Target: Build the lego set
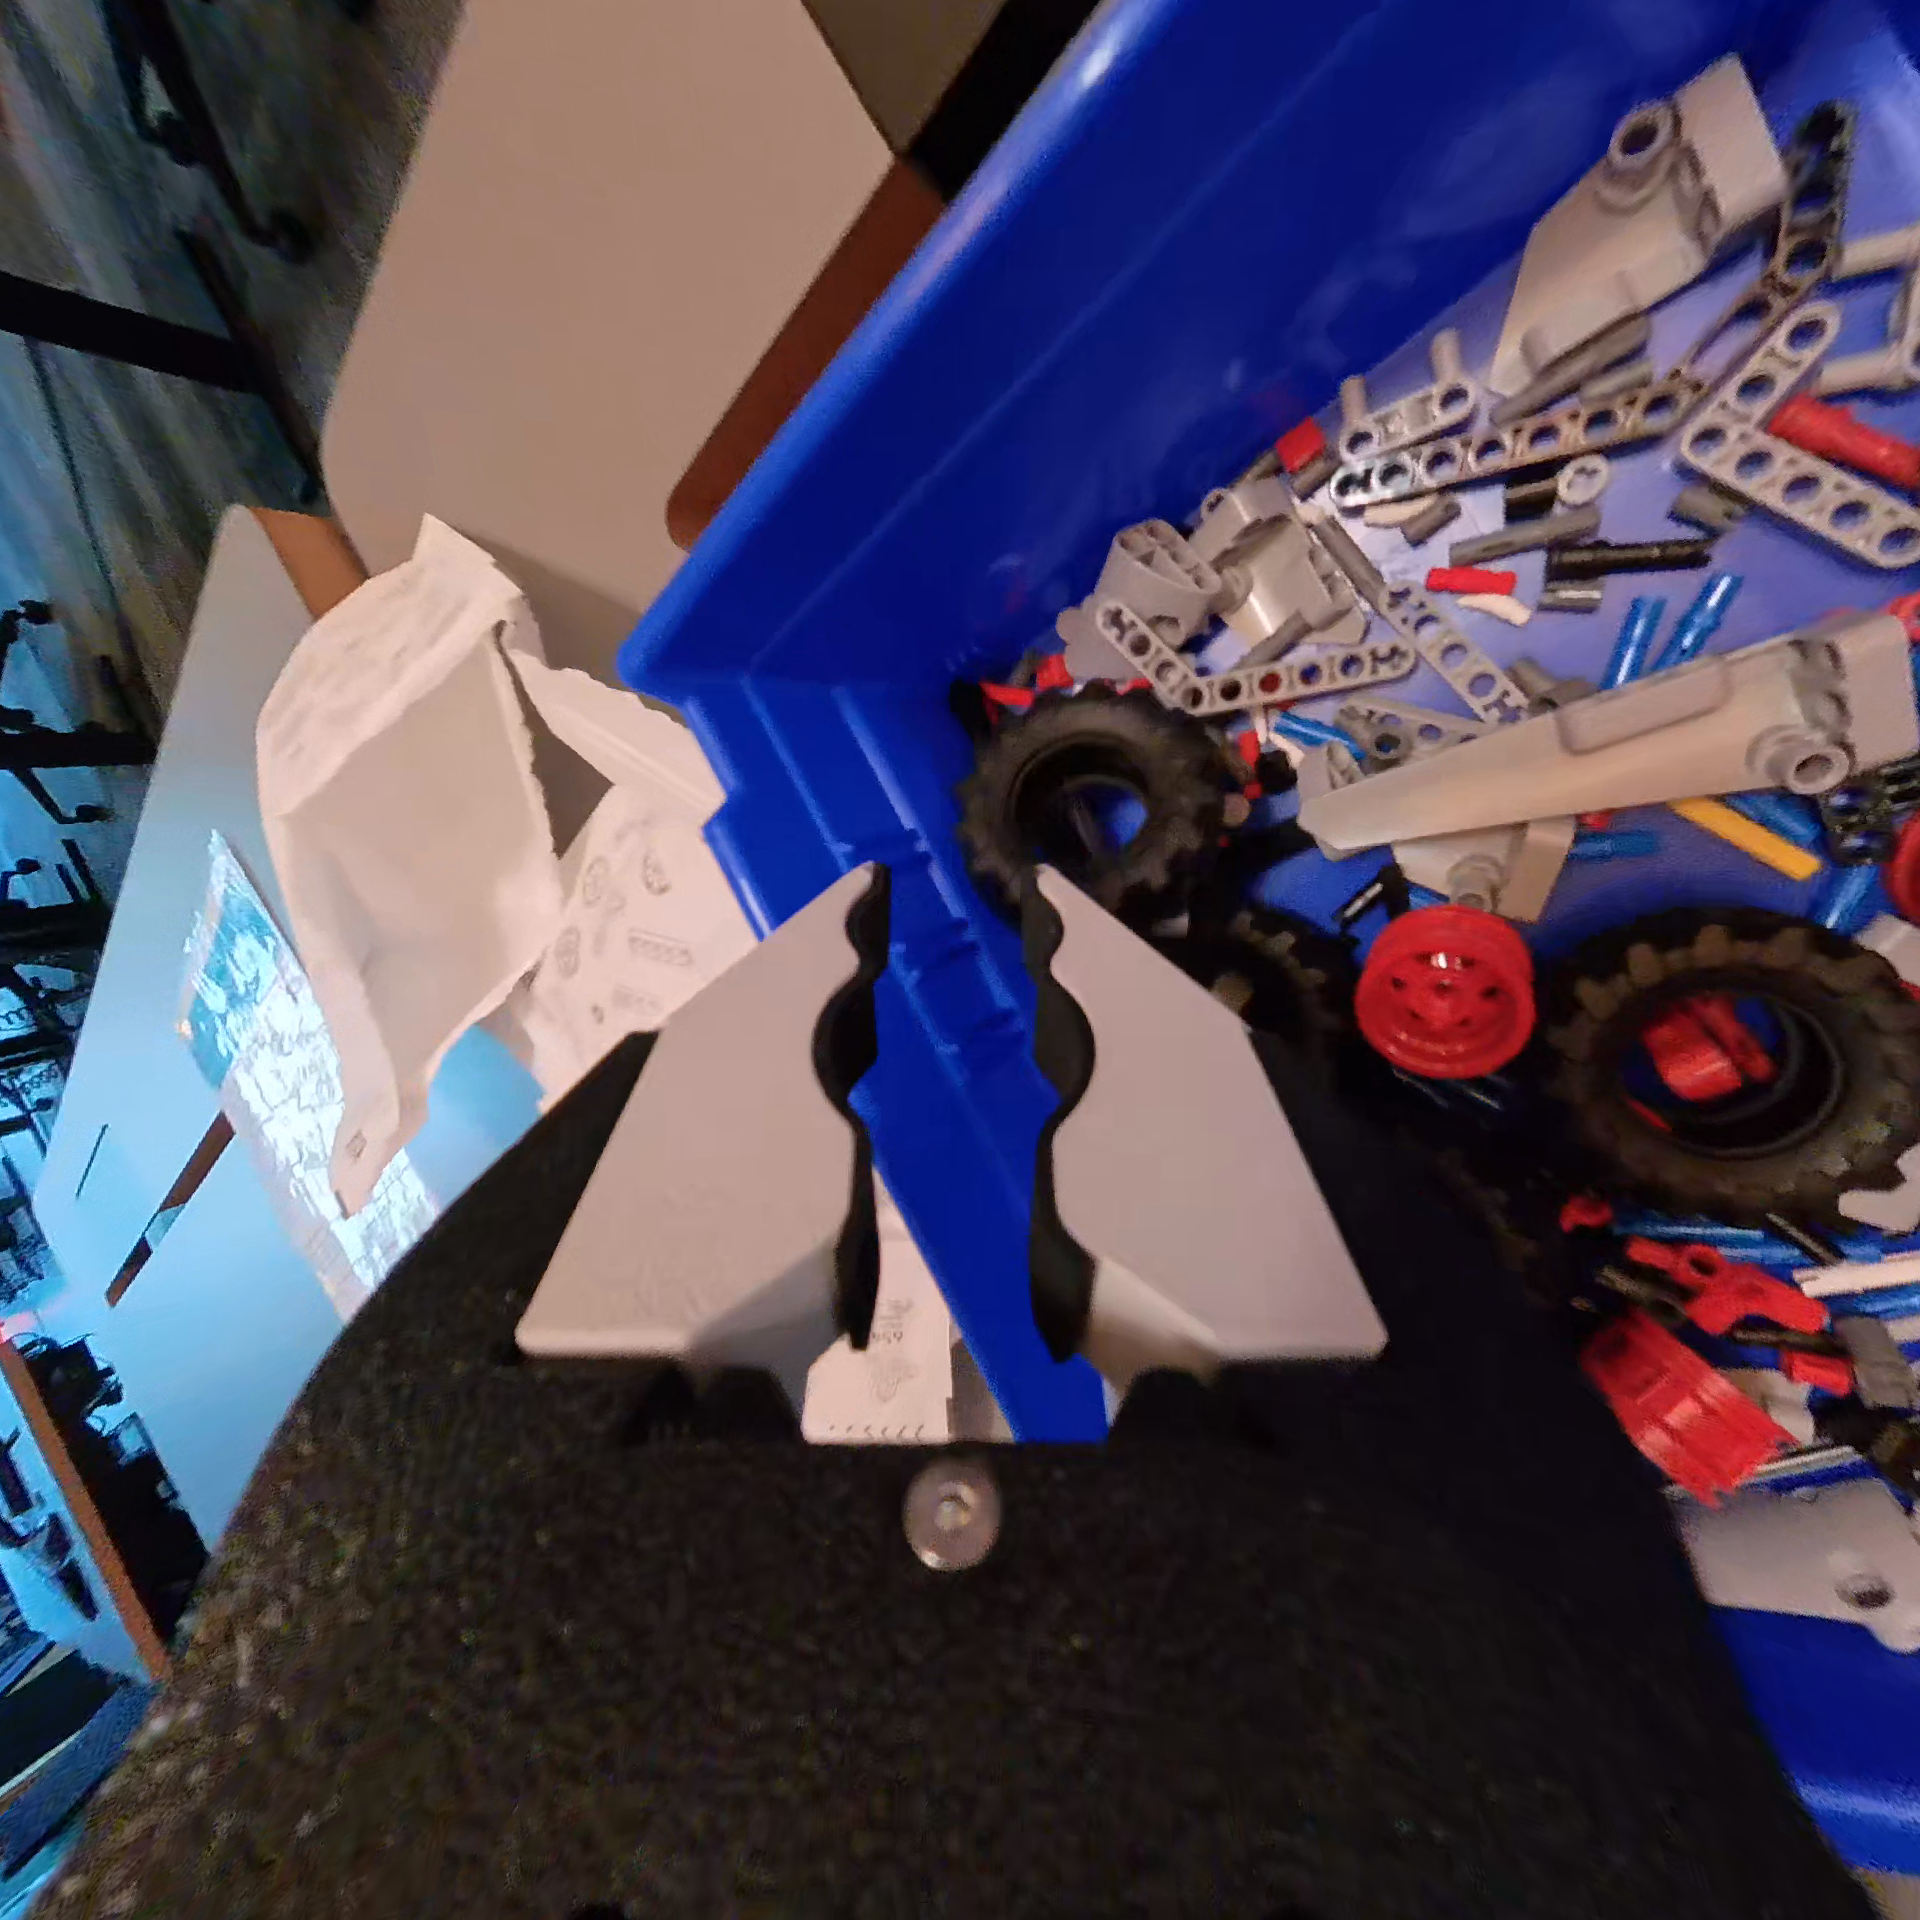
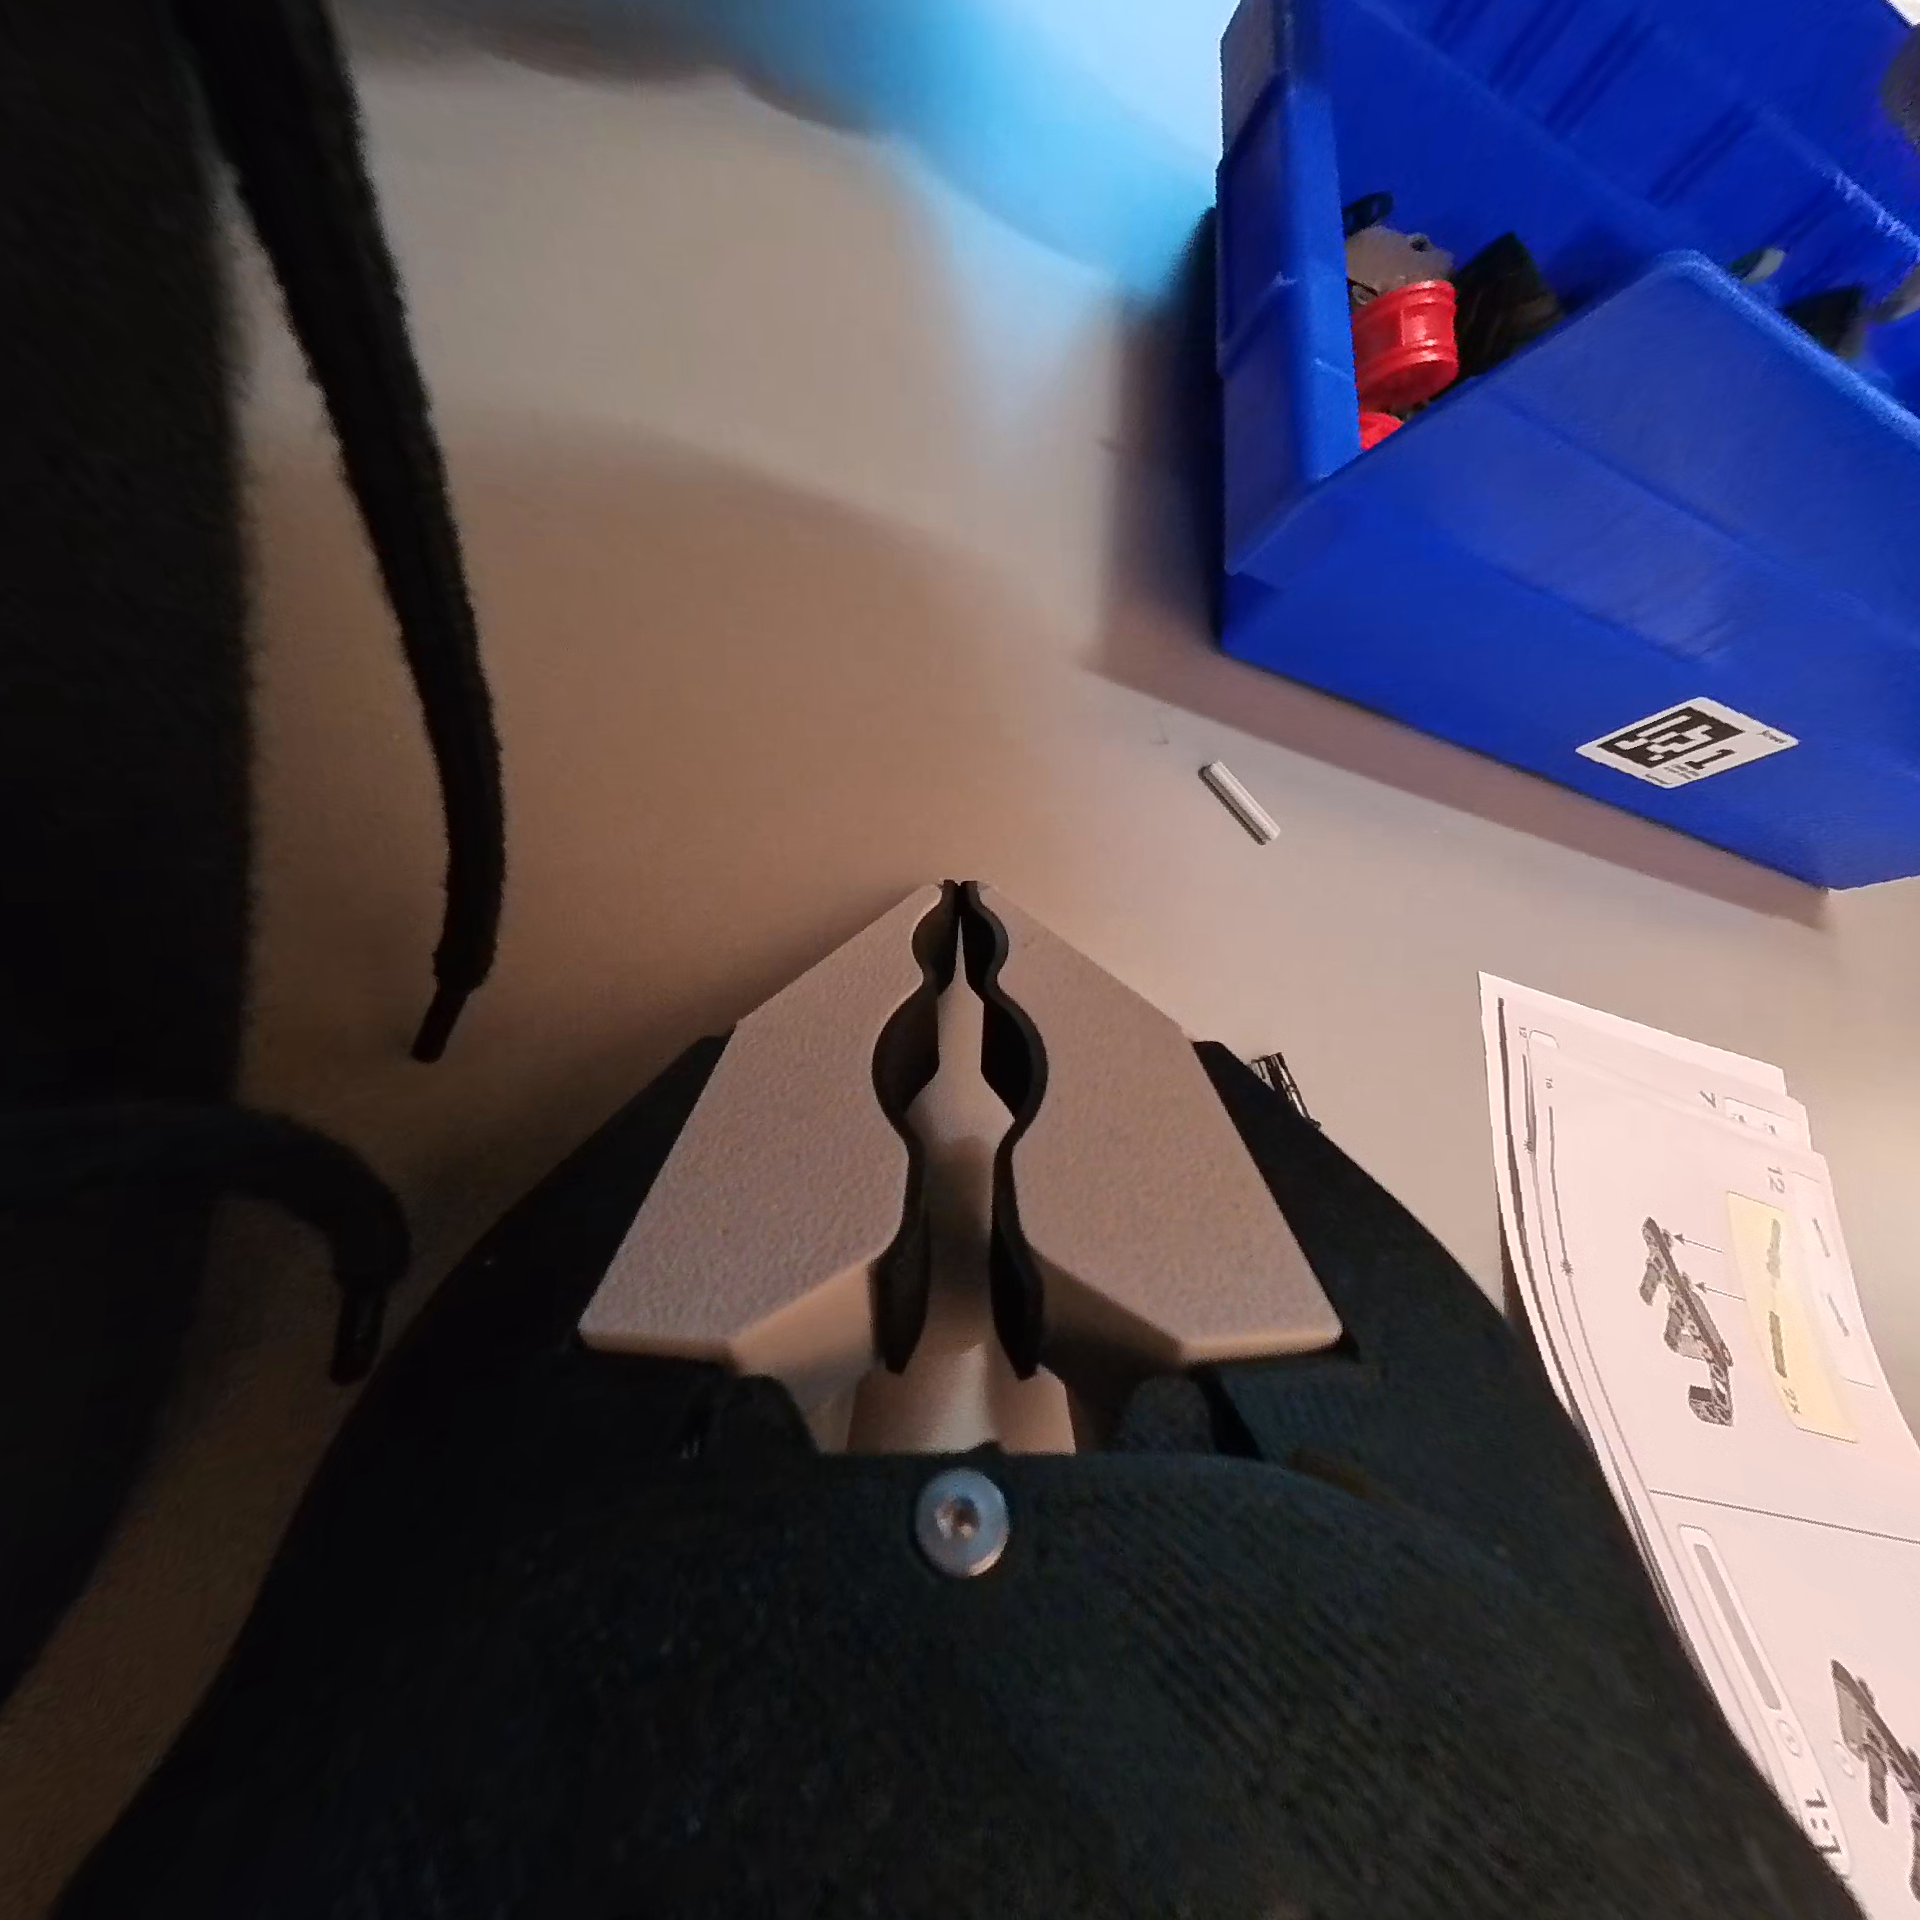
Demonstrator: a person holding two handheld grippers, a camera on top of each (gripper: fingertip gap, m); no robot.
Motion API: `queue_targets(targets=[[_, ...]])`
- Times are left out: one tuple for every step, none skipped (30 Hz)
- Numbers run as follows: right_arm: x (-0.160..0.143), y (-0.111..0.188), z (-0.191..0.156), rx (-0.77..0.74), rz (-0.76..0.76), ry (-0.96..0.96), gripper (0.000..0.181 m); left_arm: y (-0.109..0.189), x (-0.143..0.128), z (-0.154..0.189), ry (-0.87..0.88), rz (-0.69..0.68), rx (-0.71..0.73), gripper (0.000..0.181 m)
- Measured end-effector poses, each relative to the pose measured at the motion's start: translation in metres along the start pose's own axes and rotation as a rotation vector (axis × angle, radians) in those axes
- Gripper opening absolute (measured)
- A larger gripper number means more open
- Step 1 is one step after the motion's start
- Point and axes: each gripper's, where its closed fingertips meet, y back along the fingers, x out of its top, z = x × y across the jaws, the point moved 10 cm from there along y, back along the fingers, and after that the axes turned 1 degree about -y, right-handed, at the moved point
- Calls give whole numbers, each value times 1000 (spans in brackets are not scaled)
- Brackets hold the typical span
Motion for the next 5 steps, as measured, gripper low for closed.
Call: queue_targets(targets=[[0,0,0,0,0,0,0,3,1,-1,9,26,8,23],[0,0,0,0,0,0,0,5,4,0,9,67,7,24],[0,0,0,1,0,-1,0,7,8,3,-6,121,-16,24],[0,0,0,2,0,-2,0,9,14,9,-39,185,-65,23],[0,0,0,4,-1,-4,0,10,21,16,-87,253,-132,20]])
